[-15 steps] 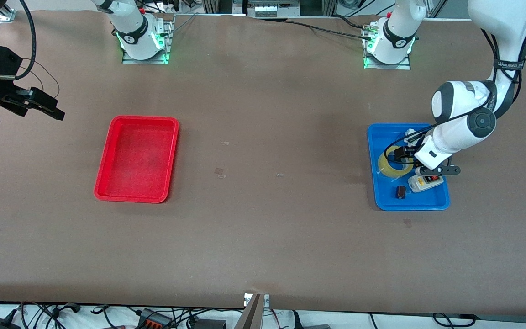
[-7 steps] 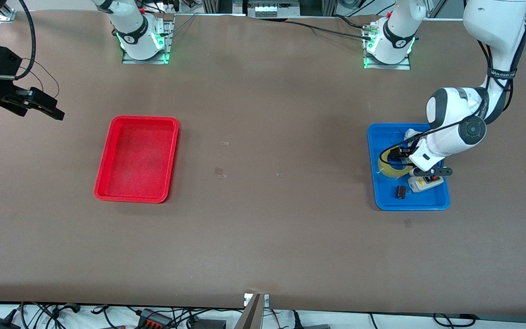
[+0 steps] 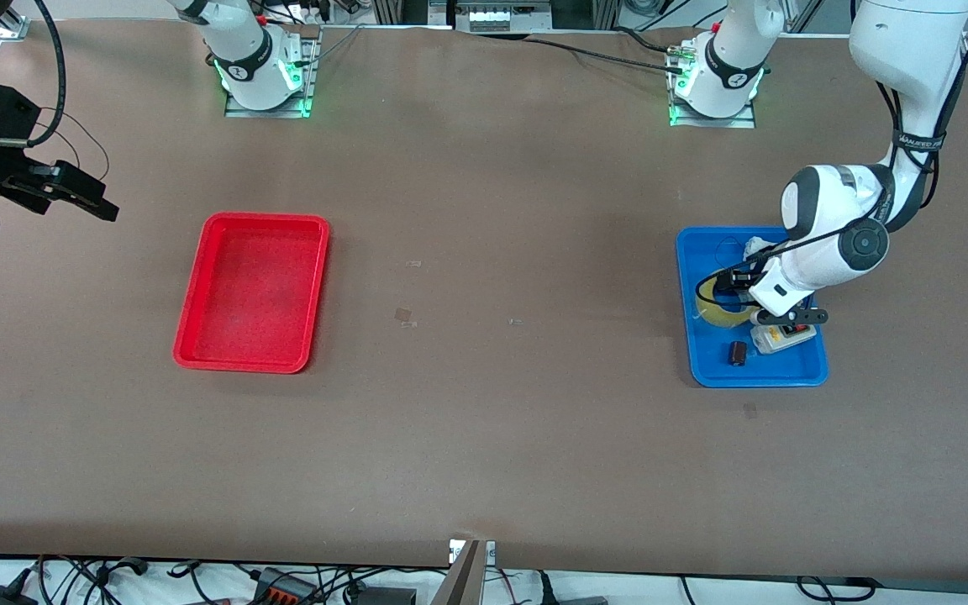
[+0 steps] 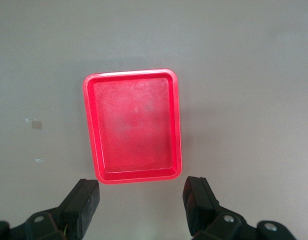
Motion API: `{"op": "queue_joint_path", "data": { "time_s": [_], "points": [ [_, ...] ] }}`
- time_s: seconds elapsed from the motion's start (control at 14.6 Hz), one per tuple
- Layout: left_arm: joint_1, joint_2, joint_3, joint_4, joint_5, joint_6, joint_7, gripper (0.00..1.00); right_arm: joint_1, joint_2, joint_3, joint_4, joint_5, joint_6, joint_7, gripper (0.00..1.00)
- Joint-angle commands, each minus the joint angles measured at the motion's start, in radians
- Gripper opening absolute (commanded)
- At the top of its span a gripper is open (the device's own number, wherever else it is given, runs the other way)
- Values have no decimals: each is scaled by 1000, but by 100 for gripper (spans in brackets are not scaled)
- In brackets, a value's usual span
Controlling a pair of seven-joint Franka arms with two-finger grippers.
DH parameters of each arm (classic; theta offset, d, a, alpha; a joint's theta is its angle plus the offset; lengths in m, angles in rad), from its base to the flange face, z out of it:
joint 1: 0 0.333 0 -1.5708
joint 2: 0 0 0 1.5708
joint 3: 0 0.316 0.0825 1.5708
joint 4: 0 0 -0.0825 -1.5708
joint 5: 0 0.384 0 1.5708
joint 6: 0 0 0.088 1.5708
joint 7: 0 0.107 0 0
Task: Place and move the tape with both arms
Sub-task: 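Lower the left gripper over the tape roll and close on its rim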
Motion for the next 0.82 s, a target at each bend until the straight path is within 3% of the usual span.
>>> {"op": "queue_joint_path", "data": {
  "time_s": [0.0,0.41,0.75],
  "points": [
    [7,28,1,29,17,6,10,63,-16,2,11,7,10,3,-15,98],
    [10,14,6,59,17,-29,7,21,-16,0,11,7,10,1,-15,98],
    [32,-110,-6,214,17,-339,12,17,-16,2,11,7,10,3,-15,98]
  ]
}}
